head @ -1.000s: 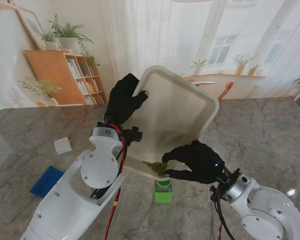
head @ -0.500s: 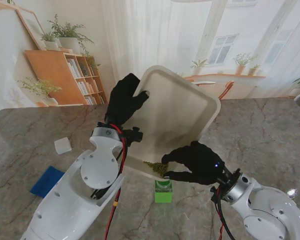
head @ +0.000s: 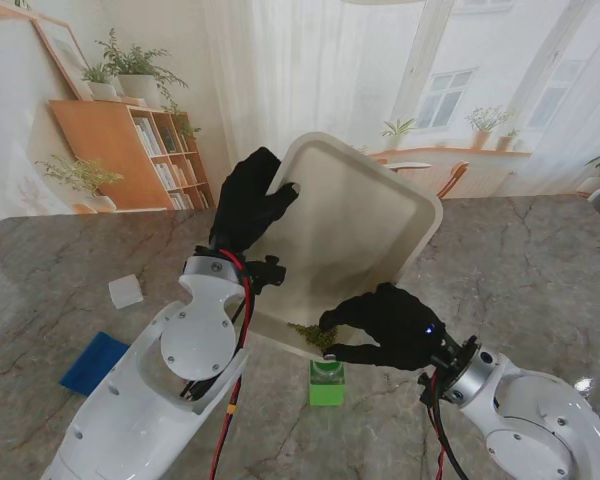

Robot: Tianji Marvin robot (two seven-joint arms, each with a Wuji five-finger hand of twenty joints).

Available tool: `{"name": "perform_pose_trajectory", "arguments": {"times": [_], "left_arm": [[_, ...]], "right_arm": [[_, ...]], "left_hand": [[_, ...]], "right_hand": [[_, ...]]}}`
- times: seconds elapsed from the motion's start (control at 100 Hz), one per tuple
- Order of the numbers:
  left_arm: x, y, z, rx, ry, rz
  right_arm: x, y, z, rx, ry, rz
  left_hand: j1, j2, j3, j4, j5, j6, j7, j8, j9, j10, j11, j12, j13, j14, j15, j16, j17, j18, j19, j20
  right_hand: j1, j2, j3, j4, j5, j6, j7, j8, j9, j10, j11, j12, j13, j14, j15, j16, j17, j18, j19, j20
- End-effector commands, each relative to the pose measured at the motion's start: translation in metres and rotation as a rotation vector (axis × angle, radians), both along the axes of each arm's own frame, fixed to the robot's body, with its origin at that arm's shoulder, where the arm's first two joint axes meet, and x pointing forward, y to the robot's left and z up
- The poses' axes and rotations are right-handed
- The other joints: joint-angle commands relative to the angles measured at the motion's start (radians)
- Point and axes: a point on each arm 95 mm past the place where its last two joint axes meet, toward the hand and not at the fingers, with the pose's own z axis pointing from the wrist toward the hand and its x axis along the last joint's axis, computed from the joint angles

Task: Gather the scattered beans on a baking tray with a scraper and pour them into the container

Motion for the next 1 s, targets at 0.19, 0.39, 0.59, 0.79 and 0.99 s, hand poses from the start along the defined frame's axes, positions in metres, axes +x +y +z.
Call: {"name": "perform_pose_trajectory", "arguments": {"times": [0.19,0.39,0.59,0.79,0.99], "left_arm": [[-0.008,-0.003,0.007,-0.008,-0.037,-0.02],[-0.011,-0.003,0.008,0.003,-0.056,-0.027],[-0.014,-0.003,0.01,0.0,-0.069,-0.035],[-0.016,-0.004,0.011,-0.006,-0.075,-0.043],[-0.019,-0.005,0.013,-0.005,-0.088,-0.05]], "right_arm": [[0.0,0.001,-0.001,-0.015,0.004,0.006],[0.001,0.002,-0.001,-0.017,-0.003,0.005],[0.001,0.002,0.0,-0.017,-0.001,0.006],[0.0,0.002,-0.001,-0.015,-0.004,0.005],[0.0,0.002,0.0,-0.013,-0.007,0.004]], "left_hand": [[0.053,0.033,0.081,0.126,0.019,-0.003,0.02,0.014,0.064,-0.141,0.051,0.014,0.054,-0.094,0.028,0.001,0.075,-0.2,0.127,0.089],[0.05,0.034,0.082,0.129,0.02,-0.007,0.02,0.014,0.066,-0.142,0.051,0.013,0.055,-0.095,0.028,0.0,0.077,-0.202,0.129,0.09],[0.049,0.034,0.082,0.13,0.021,-0.007,0.021,0.014,0.067,-0.142,0.051,0.013,0.056,-0.094,0.029,0.0,0.077,-0.198,0.13,0.09],[0.051,0.031,0.083,0.13,0.021,-0.006,0.021,0.014,0.068,-0.142,0.051,0.014,0.056,-0.093,0.029,-0.001,0.078,-0.201,0.132,0.091],[0.05,0.03,0.084,0.13,0.022,-0.006,0.021,0.014,0.068,-0.14,0.05,0.014,0.057,-0.093,0.03,0.0,0.078,-0.201,0.132,0.091]], "right_hand": [[0.008,0.046,-0.016,0.035,-0.004,-0.012,-0.002,-0.017,-0.004,-0.001,-0.012,-0.009,0.006,-0.007,-0.01,-0.003,-0.01,0.0,-0.032,-0.012],[0.009,0.045,-0.016,0.035,-0.006,-0.011,-0.003,-0.017,-0.005,-0.001,-0.013,-0.01,0.005,-0.008,-0.01,-0.003,-0.009,0.001,-0.031,-0.011],[0.009,0.046,-0.016,0.035,-0.006,-0.013,-0.004,-0.017,-0.005,-0.002,-0.012,-0.01,0.005,-0.007,-0.01,-0.003,-0.01,0.001,-0.032,-0.012],[0.008,0.045,-0.016,0.035,-0.006,-0.012,-0.004,-0.017,-0.004,-0.002,-0.012,-0.01,0.005,-0.007,-0.01,-0.003,-0.01,0.001,-0.032,-0.012],[0.008,0.045,-0.016,0.035,-0.006,-0.012,-0.004,-0.017,-0.005,0.0,-0.012,-0.01,0.006,-0.008,-0.01,-0.003,-0.009,0.001,-0.032,-0.012]]}}
